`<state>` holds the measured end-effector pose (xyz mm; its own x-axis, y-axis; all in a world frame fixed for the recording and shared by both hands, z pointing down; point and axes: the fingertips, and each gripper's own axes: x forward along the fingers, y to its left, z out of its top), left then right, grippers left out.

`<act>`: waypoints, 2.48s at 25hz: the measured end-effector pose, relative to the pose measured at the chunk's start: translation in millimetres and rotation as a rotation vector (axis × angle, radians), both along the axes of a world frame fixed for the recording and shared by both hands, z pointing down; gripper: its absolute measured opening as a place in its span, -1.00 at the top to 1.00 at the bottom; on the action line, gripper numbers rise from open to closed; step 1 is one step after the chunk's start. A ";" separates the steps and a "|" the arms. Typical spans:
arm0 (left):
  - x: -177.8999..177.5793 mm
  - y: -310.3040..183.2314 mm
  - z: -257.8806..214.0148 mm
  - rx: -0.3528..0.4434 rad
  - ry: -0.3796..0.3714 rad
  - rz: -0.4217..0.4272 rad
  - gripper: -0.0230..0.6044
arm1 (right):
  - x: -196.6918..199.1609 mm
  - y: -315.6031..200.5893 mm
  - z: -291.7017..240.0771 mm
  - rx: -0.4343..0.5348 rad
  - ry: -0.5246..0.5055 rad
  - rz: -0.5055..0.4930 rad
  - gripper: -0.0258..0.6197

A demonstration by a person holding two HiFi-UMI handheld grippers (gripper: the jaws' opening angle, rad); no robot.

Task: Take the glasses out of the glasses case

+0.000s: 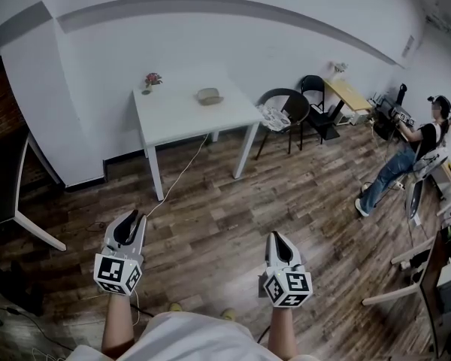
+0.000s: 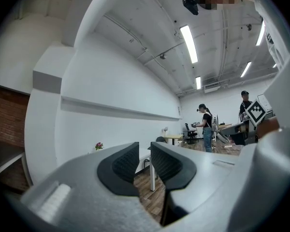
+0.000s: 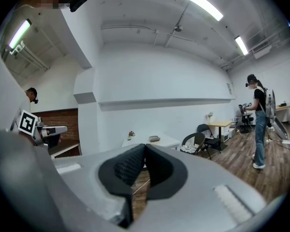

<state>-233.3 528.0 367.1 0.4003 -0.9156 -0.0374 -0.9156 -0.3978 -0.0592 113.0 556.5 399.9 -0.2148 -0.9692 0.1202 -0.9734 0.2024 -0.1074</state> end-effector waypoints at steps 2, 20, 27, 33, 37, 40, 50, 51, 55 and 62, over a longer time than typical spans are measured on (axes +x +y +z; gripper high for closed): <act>-2.8 -0.8 0.1 -0.001 0.004 -0.001 0.66 | -3.2 -2.1 -0.1 -0.002 0.001 -0.003 0.91; -62.6 -8.4 18.0 -0.008 0.035 0.041 0.66 | -93.6 -12.8 17.1 -0.018 0.004 -0.036 0.91; -59.9 -38.6 25.0 -0.022 0.047 0.068 0.66 | -97.8 -36.0 24.0 -0.043 0.008 -0.024 0.91; -44.3 -79.0 30.9 -0.037 0.032 0.077 0.66 | -85.7 -82.0 28.5 -0.044 -0.003 -0.027 0.91; -34.3 -115.0 34.0 -0.043 0.018 0.074 0.66 | -75.6 -119.7 36.4 -0.051 -0.020 -0.032 0.91; -25.3 -145.1 35.4 -0.044 0.012 0.068 0.66 | -67.2 -151.1 41.9 -0.059 -0.025 -0.038 0.91; 12.7 -245.1 31.5 -0.066 0.005 0.035 0.66 | -25.5 -259.2 39.3 -0.073 -0.045 -0.060 0.91; 16.6 -255.4 30.7 -0.070 0.005 0.031 0.66 | -22.8 -270.6 37.9 -0.075 -0.043 -0.067 0.91; 39.9 -291.6 29.9 -0.078 -0.003 0.029 0.66 | -4.6 -311.7 34.4 -0.069 -0.054 -0.078 0.91; 73.3 -343.8 27.0 -0.077 -0.025 0.014 0.66 | 23.5 -367.9 35.6 -0.060 -0.059 -0.109 0.91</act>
